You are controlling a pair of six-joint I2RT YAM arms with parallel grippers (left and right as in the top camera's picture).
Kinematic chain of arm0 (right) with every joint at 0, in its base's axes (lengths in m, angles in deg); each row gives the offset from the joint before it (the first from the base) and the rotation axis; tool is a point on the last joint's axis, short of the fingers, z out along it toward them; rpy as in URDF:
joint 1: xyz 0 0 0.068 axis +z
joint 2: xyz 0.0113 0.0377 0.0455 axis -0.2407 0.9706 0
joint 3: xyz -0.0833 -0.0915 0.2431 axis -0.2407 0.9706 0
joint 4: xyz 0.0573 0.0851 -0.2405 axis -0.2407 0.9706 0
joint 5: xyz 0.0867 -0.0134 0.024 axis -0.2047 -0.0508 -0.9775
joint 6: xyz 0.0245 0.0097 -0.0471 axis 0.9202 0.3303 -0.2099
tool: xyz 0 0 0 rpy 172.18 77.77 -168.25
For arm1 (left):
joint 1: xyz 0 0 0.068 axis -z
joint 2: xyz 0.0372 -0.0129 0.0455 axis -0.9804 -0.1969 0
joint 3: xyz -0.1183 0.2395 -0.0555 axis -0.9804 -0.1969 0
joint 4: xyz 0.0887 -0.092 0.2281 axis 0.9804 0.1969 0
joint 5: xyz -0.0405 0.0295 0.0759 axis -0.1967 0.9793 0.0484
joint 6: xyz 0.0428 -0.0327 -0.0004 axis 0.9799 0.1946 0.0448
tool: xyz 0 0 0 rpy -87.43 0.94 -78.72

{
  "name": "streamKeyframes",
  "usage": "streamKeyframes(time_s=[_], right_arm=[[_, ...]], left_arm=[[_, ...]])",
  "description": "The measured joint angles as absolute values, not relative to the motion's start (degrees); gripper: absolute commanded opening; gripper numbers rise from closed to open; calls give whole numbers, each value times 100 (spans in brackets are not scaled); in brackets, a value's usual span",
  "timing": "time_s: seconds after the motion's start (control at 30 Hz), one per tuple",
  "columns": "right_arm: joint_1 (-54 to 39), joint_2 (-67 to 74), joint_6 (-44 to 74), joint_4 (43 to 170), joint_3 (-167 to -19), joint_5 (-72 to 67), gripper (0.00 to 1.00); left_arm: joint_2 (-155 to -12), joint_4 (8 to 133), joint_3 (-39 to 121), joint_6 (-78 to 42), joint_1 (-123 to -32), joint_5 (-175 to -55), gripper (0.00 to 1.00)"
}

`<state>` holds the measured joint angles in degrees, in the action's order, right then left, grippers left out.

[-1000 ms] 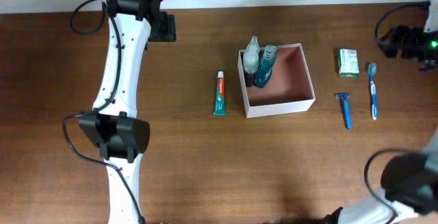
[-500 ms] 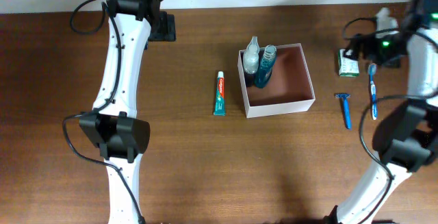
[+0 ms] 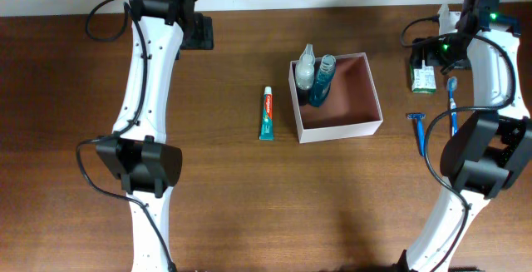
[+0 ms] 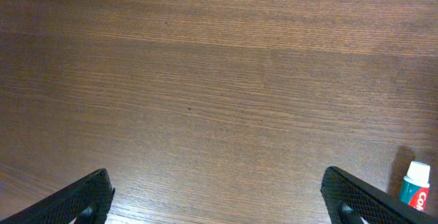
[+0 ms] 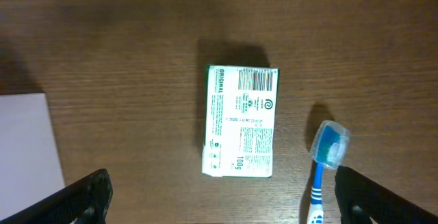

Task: Pack container
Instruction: 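Reach the right gripper to the green soap bar box and grasp it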

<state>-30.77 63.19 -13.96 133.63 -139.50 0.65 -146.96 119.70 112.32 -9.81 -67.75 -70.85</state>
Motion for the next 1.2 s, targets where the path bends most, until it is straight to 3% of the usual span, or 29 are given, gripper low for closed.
streamKeyframes(time_s=[0.83, 1.2], right_arm=[[-3044, 7292, -1394, 13199, -13957, 139, 100], [-3044, 7353, -1394, 13031, -13957, 141, 83]], left_arm=[[-14696, 11937, 11232, -983, -6775, -7087, 99], [-14696, 11935, 11232, -981, -6775, -7068, 99]])
